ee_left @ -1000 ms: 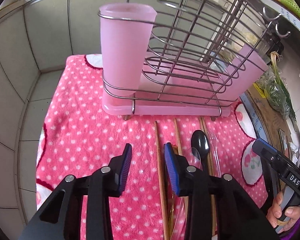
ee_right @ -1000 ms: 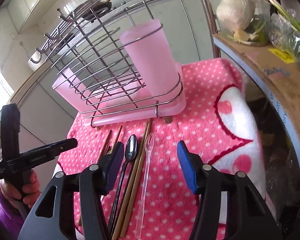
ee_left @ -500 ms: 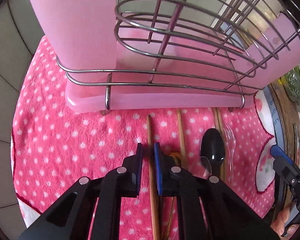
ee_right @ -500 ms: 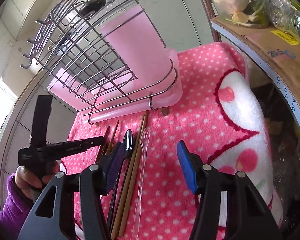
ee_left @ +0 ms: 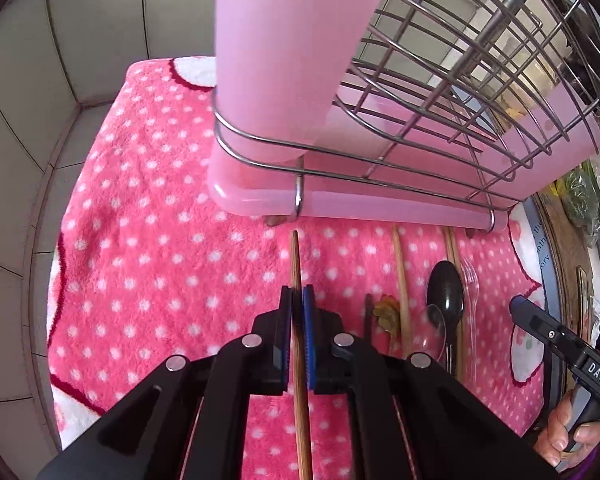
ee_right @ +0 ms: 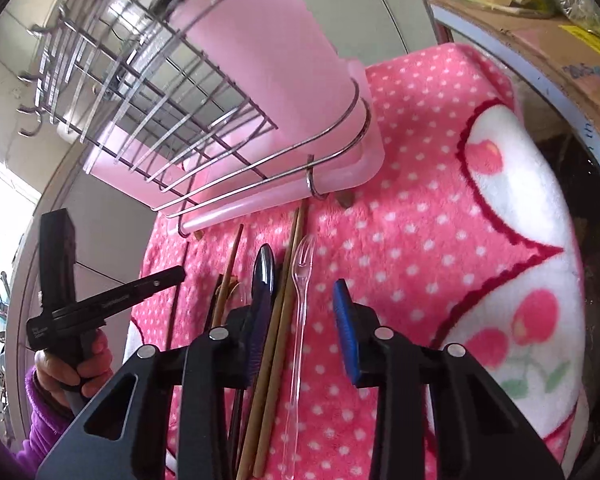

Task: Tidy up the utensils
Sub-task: 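Grasp a wooden chopstick with the left tool while the right tool grasps the clear fork, then lift the chopstick into a pink cup with the left tool while the right tool lifts the fork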

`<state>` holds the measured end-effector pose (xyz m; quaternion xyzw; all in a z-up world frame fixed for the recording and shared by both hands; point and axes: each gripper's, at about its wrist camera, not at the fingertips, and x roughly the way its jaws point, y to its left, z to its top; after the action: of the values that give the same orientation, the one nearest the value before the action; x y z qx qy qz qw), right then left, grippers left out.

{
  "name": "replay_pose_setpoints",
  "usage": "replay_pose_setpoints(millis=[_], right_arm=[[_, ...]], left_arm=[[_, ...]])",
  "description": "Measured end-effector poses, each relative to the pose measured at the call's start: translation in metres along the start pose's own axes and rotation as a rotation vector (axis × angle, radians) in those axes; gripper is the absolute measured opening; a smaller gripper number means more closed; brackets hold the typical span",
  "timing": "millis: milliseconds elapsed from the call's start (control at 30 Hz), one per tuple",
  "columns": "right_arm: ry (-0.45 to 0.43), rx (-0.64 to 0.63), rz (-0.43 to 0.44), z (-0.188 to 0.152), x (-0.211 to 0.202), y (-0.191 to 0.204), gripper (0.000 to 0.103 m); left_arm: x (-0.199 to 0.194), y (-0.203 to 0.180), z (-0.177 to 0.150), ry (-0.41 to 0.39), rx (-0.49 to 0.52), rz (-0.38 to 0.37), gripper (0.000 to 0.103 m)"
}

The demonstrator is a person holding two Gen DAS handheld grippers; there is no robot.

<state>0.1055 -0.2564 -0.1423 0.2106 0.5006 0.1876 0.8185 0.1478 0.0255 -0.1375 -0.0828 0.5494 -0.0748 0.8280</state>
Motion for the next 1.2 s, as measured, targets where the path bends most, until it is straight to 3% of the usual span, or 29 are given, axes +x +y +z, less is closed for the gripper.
replay_pose_setpoints(millis=[300, 467, 500, 533, 733, 967, 1200], right_arm=[[0.060, -0.082, -0.155, 0.011, 0.042, 0.018, 0.033], [0.061, -0.089, -0.127, 0.017, 0.050, 0.018, 0.031], [0.064, -0.090, -0.124, 0.016, 0.050, 0.017, 0.020], [0.067, -0.084, -0.100, 0.017, 0.050, 0.016, 0.015], [0.045, -0.039, -0.040, 0.015, 0.035, 0.003, 0.015], [-0.041, -0.020, 0.010, 0.009, -0.002, 0.000, 0.015], [-0.167, -0.074, 0.035, 0.001, -0.046, 0.015, 0.015]], left_arm=[[0.007, 0.025, -0.009, 0.031, -0.009, 0.008, 0.005], [0.019, 0.018, -0.001, 0.044, 0.000, -0.001, 0.005], [0.018, 0.017, 0.000, 0.047, 0.000, -0.002, 0.005], [0.019, 0.017, 0.001, 0.048, 0.002, -0.004, 0.005], [0.014, 0.014, 0.004, 0.025, -0.009, -0.031, 0.005], [-0.036, 0.015, -0.008, -0.095, -0.010, -0.094, 0.005], [-0.096, 0.010, -0.028, -0.291, 0.000, -0.138, 0.005]])
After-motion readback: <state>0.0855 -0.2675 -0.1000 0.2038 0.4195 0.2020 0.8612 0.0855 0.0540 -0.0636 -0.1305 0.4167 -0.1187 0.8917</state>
